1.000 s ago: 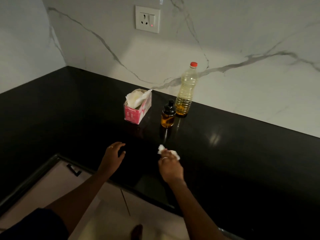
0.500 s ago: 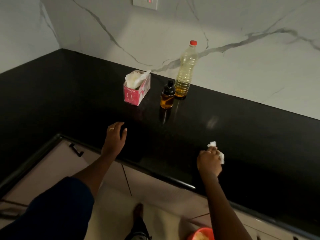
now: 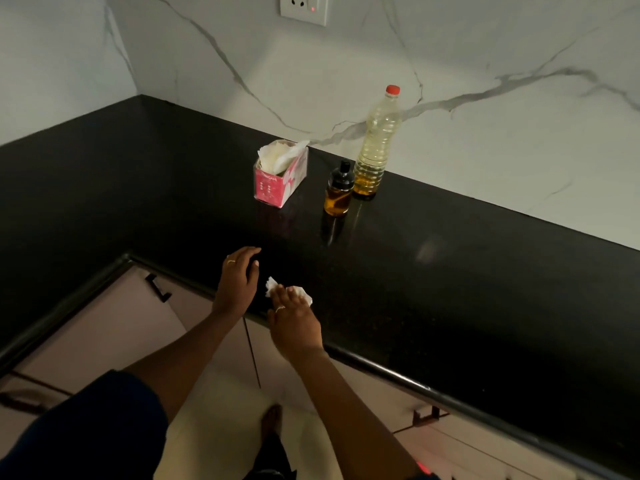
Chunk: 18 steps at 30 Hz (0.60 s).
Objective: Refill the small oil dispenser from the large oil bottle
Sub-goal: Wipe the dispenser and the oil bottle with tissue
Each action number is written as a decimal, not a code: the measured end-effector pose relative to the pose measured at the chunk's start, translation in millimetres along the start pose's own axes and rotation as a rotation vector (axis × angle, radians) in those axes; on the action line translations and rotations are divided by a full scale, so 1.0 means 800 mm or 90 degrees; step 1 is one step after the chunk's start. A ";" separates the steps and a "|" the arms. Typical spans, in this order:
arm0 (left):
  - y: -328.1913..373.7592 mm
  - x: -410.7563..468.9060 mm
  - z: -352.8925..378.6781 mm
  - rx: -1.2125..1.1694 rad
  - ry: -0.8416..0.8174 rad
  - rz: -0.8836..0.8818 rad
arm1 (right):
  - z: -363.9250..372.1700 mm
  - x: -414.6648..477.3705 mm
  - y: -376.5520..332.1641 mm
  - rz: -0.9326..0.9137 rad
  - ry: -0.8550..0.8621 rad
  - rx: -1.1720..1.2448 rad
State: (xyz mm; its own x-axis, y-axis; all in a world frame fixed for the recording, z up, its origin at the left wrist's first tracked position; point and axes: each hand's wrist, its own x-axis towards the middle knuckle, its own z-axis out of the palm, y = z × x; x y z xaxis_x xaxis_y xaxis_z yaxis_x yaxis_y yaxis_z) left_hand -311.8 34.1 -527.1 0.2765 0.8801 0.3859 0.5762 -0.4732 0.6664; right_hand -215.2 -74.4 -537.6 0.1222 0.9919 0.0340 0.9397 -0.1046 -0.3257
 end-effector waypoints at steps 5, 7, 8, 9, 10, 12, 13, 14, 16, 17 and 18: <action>0.028 -0.025 0.008 -0.028 -0.016 0.009 | -0.013 -0.062 0.047 0.003 0.090 0.013; 0.042 -0.041 0.014 -0.043 -0.025 0.012 | -0.019 -0.086 0.070 0.029 0.119 -0.002; 0.049 -0.050 0.016 -0.049 -0.030 0.019 | -0.022 -0.097 0.082 0.045 0.112 -0.014; 0.055 -0.058 0.018 -0.054 -0.038 0.030 | -0.025 -0.108 0.093 0.062 0.103 -0.028; 0.060 -0.065 0.020 -0.058 -0.046 0.040 | -0.028 -0.119 0.104 0.076 0.097 -0.041; 0.067 -0.079 0.024 -0.065 -0.060 0.051 | -0.034 -0.138 0.121 0.110 0.092 -0.061; 0.070 -0.086 0.026 -0.071 -0.065 0.051 | -0.038 -0.148 0.127 0.125 0.094 -0.063; 0.074 -0.093 0.027 -0.077 -0.067 0.048 | -0.041 -0.157 0.134 0.135 0.094 -0.070; 0.080 -0.107 0.030 -0.083 -0.060 0.046 | -0.046 -0.172 0.143 0.147 0.091 -0.072; 0.083 -0.116 0.031 -0.087 -0.055 0.050 | -0.047 -0.180 0.147 0.156 0.091 -0.075; 0.085 -0.125 0.032 -0.090 -0.049 0.060 | -0.049 -0.187 0.147 0.162 0.107 -0.079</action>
State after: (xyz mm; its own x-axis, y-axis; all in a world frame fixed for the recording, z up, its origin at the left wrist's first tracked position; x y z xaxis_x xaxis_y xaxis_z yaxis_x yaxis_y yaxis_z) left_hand -280.8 -85.3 -536.5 0.3850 0.8295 0.4046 0.4327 -0.5495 0.7147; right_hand -110.3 -237.6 -544.3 0.3991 0.9084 0.1246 0.9028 -0.3655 -0.2264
